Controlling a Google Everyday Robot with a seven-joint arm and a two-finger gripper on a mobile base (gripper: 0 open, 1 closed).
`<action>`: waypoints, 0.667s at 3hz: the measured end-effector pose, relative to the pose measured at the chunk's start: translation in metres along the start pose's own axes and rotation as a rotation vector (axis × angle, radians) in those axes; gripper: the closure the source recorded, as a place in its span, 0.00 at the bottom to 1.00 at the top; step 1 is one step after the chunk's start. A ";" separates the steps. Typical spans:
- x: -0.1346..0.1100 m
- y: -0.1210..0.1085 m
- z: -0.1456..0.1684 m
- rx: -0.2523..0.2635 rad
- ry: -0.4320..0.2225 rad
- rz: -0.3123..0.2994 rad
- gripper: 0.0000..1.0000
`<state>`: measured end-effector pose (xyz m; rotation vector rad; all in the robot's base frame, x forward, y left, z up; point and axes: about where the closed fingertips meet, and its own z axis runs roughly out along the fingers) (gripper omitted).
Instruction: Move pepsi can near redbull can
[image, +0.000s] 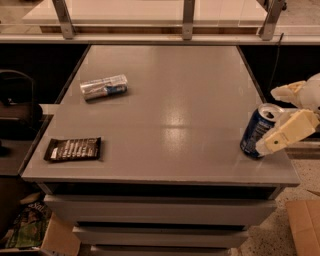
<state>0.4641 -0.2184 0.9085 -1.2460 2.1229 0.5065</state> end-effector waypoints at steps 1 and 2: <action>0.011 -0.007 0.004 0.037 -0.063 0.043 0.00; 0.021 -0.012 0.006 0.063 -0.099 0.076 0.00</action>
Offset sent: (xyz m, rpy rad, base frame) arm 0.0058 -0.0303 -0.0291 0.1271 -0.0584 -0.1590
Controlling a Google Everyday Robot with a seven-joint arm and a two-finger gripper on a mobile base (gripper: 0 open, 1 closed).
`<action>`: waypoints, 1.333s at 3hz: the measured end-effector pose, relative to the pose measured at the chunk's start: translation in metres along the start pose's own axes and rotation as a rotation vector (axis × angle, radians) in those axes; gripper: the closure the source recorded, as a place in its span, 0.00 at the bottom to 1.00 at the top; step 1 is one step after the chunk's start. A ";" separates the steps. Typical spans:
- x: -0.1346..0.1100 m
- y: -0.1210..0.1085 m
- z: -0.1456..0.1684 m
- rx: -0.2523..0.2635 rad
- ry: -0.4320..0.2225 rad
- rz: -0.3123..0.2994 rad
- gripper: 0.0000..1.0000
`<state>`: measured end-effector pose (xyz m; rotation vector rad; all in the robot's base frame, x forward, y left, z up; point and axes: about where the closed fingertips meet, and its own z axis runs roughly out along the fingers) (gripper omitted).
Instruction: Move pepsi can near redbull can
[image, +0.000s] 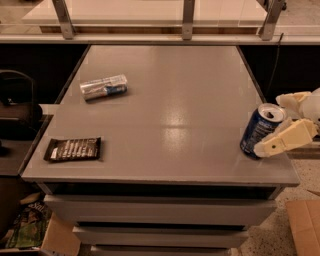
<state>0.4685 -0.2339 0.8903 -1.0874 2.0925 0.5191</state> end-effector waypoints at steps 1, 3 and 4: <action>0.003 -0.002 -0.001 0.017 -0.036 0.018 0.00; -0.001 -0.002 -0.009 0.040 -0.096 0.020 0.18; -0.003 -0.002 -0.011 0.042 -0.108 0.018 0.41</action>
Offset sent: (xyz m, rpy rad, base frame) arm -0.0014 -0.0120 0.0059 0.0907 -0.0765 -0.0650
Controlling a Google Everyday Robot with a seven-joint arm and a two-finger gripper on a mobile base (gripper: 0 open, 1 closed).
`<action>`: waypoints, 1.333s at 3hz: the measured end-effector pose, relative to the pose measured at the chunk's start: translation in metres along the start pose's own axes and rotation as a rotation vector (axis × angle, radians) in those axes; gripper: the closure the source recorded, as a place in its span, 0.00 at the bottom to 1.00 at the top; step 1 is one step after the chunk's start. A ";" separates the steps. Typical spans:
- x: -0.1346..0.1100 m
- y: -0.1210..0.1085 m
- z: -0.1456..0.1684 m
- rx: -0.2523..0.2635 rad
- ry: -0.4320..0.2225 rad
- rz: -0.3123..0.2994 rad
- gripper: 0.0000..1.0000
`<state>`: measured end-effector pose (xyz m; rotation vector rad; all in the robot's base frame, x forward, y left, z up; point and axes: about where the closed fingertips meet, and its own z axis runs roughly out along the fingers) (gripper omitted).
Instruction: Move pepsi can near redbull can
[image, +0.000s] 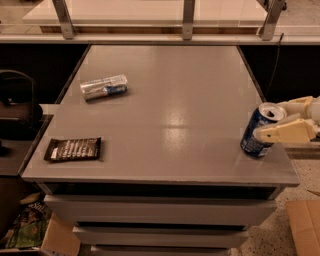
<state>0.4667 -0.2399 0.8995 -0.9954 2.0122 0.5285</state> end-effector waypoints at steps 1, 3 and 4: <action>-0.002 0.001 -0.001 -0.002 -0.006 -0.002 0.64; -0.012 -0.014 -0.009 0.016 -0.014 -0.035 1.00; -0.037 -0.037 -0.018 0.040 -0.041 -0.098 1.00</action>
Offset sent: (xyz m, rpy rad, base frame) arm 0.0037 -0.0095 0.0057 0.0005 -0.0130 -0.0050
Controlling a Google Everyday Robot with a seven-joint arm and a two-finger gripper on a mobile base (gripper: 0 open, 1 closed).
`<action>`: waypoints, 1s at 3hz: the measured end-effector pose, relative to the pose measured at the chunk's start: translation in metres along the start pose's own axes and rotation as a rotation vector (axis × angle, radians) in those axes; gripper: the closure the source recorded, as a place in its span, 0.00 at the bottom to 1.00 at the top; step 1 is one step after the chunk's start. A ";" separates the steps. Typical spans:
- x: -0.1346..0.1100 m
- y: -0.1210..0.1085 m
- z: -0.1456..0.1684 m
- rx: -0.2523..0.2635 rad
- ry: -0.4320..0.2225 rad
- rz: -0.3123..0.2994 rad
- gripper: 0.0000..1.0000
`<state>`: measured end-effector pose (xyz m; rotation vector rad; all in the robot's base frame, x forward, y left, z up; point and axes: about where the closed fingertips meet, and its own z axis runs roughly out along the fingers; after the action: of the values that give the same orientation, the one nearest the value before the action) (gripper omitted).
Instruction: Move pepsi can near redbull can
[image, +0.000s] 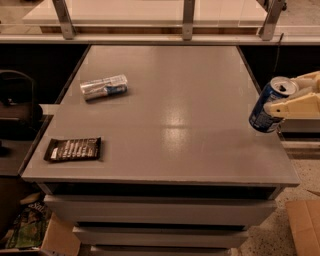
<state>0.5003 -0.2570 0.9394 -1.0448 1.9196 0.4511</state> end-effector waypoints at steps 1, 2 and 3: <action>0.000 0.000 0.000 0.000 0.000 0.000 1.00; -0.018 0.002 0.014 -0.041 -0.025 -0.043 1.00; -0.051 0.008 0.038 -0.115 -0.074 -0.117 1.00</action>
Offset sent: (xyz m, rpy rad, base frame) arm 0.0219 0.0376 0.0161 0.0188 -0.0534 0.1291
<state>0.5265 -0.2029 0.9604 -1.1914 1.7743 0.5313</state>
